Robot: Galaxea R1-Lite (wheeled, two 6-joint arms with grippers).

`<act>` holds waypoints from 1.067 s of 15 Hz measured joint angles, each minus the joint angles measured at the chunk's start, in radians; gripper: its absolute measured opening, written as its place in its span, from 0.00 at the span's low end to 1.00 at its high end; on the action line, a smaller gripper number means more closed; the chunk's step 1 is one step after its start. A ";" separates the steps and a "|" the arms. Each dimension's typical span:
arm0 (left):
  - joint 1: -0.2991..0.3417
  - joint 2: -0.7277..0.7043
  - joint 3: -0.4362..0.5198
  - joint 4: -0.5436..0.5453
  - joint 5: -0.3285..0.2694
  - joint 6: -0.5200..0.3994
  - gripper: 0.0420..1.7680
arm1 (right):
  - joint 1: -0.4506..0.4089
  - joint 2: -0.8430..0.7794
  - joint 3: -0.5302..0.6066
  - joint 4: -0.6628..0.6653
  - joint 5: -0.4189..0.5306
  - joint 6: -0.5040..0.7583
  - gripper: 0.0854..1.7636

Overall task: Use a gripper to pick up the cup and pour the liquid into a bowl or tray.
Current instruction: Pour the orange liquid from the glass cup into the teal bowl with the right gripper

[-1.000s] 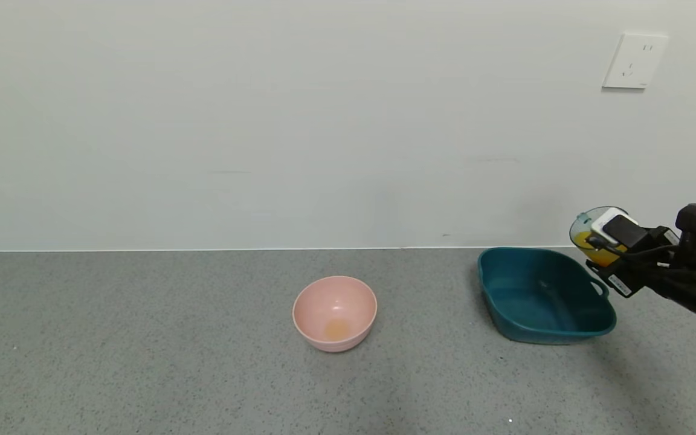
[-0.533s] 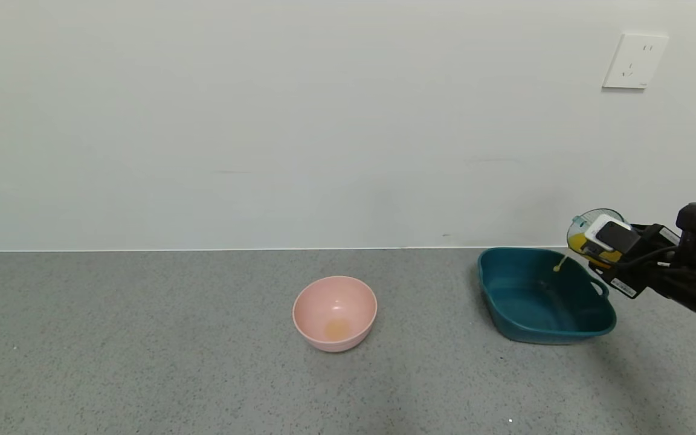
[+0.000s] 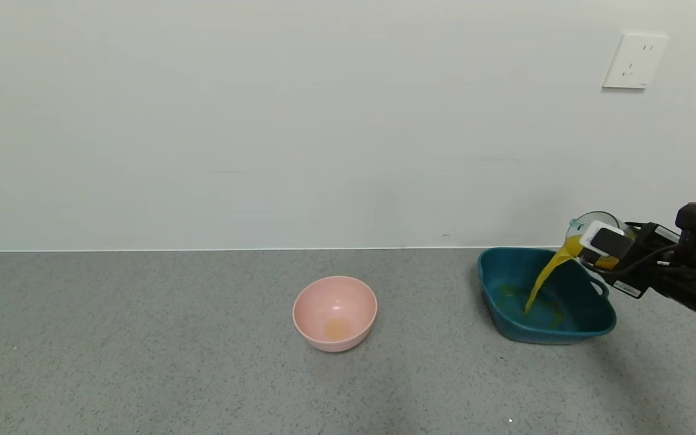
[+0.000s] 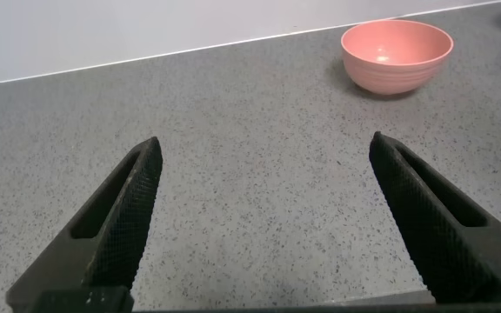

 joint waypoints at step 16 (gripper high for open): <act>0.000 0.000 0.000 0.000 0.000 0.000 0.97 | 0.009 0.033 0.001 -0.016 -0.077 -0.201 0.75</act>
